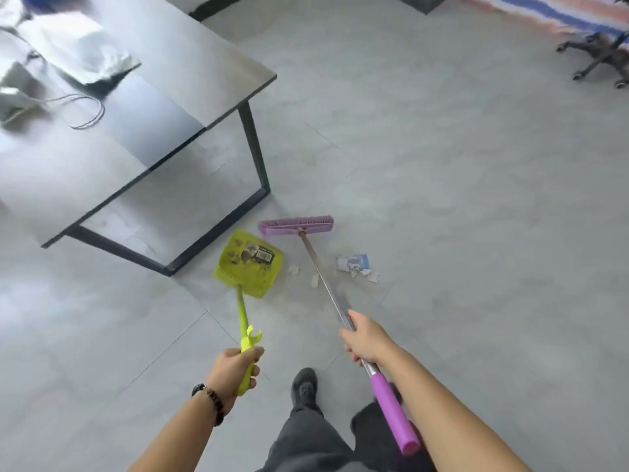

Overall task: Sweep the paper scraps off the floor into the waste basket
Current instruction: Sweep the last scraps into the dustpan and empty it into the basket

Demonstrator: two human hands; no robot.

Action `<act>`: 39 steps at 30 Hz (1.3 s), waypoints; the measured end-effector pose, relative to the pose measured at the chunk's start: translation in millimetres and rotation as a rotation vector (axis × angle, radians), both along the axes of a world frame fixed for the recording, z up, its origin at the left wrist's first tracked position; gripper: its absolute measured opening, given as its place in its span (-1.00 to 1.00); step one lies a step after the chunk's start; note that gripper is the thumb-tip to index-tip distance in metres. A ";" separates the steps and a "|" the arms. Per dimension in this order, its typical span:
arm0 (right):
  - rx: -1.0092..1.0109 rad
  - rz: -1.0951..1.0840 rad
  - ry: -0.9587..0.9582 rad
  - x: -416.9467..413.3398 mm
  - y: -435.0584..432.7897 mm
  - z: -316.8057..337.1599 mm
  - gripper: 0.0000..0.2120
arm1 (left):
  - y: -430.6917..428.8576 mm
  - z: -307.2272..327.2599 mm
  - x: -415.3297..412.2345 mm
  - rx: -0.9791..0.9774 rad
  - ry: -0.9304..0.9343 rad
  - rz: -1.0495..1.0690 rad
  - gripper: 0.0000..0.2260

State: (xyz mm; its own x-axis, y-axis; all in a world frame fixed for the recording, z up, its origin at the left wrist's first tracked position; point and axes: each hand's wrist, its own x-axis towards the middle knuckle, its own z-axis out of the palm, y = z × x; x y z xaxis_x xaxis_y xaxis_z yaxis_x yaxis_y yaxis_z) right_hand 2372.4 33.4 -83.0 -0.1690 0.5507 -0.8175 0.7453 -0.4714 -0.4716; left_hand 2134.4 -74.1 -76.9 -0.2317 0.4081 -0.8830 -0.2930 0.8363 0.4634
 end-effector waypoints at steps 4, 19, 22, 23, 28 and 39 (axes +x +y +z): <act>-0.104 0.112 -0.066 -2.9 40.8 -44.2 -0.56 | -12.0 0.4 13.9 -0.035 0.035 0.096 -0.88; 0.062 0.772 -0.649 306.0 80.8 -38.8 -0.35 | 5.3 -24.5 183.8 -0.132 0.109 0.392 -0.93; 0.124 0.751 -0.707 356.5 85.7 -25.9 -0.42 | 14.5 -23.2 204.0 -0.158 0.136 0.340 -0.92; 0.160 0.734 -0.712 365.9 85.8 -21.6 -0.46 | 16.5 -22.4 207.9 -0.167 0.149 0.319 -0.93; 0.288 0.591 -0.671 379.1 57.5 -9.6 -0.56 | 26.7 -20.4 216.6 -0.178 0.235 0.238 -0.97; -0.031 0.136 -0.453 220.9 9.7 -35.3 -0.55 | -29.2 -13.7 169.8 -0.151 0.410 -0.147 -0.90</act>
State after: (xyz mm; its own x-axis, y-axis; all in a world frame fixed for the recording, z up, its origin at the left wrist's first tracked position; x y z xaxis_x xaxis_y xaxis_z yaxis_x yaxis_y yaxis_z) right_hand 2593.3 43.1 -118.2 0.1401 0.5222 -0.8413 0.9286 -0.3642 -0.0714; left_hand 2304.2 -103.3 -90.6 -0.5238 0.3367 -0.7825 0.0159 0.9223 0.3862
